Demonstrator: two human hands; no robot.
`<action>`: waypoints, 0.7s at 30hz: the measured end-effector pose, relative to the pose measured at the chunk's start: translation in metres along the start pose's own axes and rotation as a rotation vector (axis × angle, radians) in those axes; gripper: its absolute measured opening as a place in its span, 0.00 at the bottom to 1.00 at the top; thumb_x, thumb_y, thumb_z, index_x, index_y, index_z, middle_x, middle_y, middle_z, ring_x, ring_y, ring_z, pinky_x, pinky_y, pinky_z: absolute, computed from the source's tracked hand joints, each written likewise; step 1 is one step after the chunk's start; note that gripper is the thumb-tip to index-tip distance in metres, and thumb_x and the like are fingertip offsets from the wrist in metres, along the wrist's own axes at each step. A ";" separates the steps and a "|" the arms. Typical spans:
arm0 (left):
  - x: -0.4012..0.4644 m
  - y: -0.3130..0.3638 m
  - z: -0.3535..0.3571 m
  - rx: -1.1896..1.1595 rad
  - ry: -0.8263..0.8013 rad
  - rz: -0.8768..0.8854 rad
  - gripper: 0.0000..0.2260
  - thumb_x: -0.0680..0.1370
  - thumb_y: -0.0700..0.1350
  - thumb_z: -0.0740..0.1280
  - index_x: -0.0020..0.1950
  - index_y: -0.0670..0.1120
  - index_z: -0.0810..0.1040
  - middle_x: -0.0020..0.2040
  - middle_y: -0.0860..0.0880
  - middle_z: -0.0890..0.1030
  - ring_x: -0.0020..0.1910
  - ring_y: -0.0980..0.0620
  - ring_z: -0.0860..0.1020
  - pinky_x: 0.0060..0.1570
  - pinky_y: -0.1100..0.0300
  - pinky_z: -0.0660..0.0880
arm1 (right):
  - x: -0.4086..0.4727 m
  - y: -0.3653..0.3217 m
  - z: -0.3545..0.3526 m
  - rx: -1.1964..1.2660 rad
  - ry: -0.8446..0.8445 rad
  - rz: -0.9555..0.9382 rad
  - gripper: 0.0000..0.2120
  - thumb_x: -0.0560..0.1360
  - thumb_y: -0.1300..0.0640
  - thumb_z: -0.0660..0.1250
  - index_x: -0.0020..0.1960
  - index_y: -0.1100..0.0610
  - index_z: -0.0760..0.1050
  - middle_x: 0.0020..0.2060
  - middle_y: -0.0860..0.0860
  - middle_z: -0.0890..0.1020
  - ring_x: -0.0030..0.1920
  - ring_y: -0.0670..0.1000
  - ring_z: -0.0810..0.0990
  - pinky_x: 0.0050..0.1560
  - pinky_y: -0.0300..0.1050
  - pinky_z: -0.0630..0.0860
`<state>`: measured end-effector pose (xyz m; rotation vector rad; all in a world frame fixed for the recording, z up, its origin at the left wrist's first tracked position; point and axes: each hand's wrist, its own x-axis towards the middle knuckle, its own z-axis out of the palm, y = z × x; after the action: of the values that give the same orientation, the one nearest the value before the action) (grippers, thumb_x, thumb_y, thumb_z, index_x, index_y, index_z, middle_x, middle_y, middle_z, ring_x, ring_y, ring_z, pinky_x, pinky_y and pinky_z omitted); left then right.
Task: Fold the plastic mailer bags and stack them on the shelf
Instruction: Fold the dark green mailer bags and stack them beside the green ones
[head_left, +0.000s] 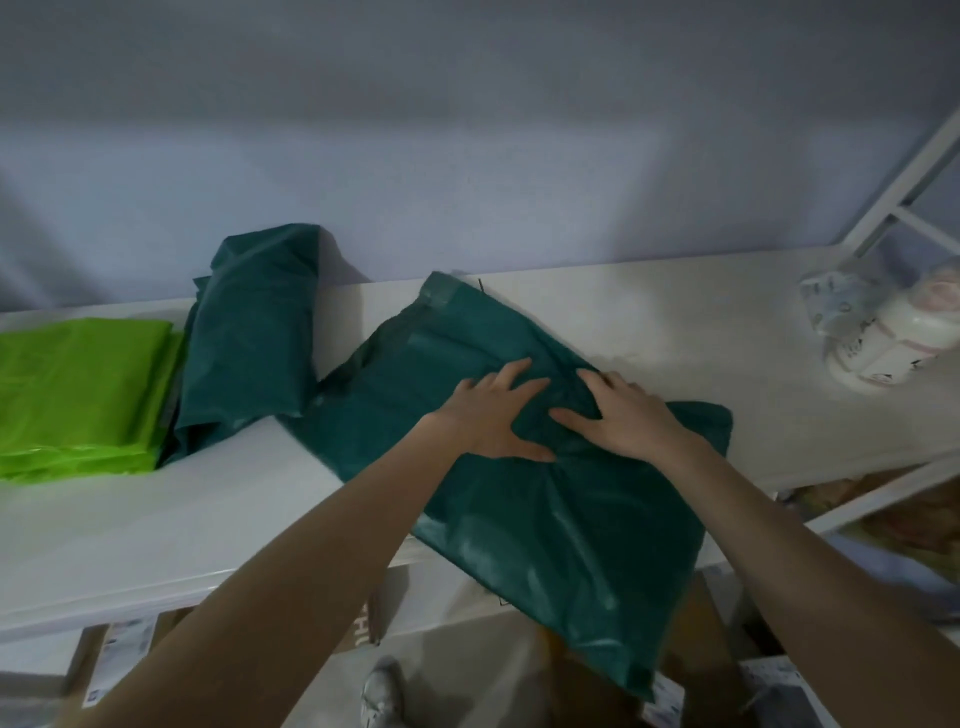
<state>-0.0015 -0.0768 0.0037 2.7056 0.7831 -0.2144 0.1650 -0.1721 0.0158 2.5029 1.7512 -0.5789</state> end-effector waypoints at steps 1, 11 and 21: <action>-0.002 -0.003 -0.001 0.016 0.013 -0.024 0.43 0.70 0.69 0.63 0.77 0.55 0.48 0.77 0.51 0.43 0.76 0.47 0.52 0.72 0.42 0.52 | -0.003 0.000 0.001 0.032 -0.016 0.021 0.39 0.72 0.28 0.48 0.76 0.46 0.47 0.75 0.52 0.57 0.72 0.57 0.60 0.68 0.55 0.62; -0.025 -0.041 -0.013 0.147 0.478 -0.375 0.23 0.79 0.53 0.60 0.71 0.47 0.63 0.70 0.45 0.63 0.67 0.44 0.64 0.64 0.49 0.63 | -0.004 -0.015 0.006 0.165 -0.028 0.006 0.34 0.75 0.31 0.48 0.75 0.45 0.48 0.74 0.51 0.59 0.72 0.56 0.60 0.67 0.55 0.64; -0.043 -0.086 0.000 -0.783 0.457 -0.811 0.23 0.79 0.47 0.62 0.71 0.40 0.60 0.67 0.40 0.70 0.64 0.40 0.70 0.63 0.50 0.68 | 0.035 -0.005 0.007 0.777 0.282 0.321 0.28 0.76 0.53 0.61 0.72 0.59 0.57 0.64 0.59 0.71 0.62 0.60 0.70 0.59 0.48 0.70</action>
<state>-0.0840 -0.0288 -0.0087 1.6005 1.6431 0.4627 0.1687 -0.1403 -0.0014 3.4373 1.2833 -1.0873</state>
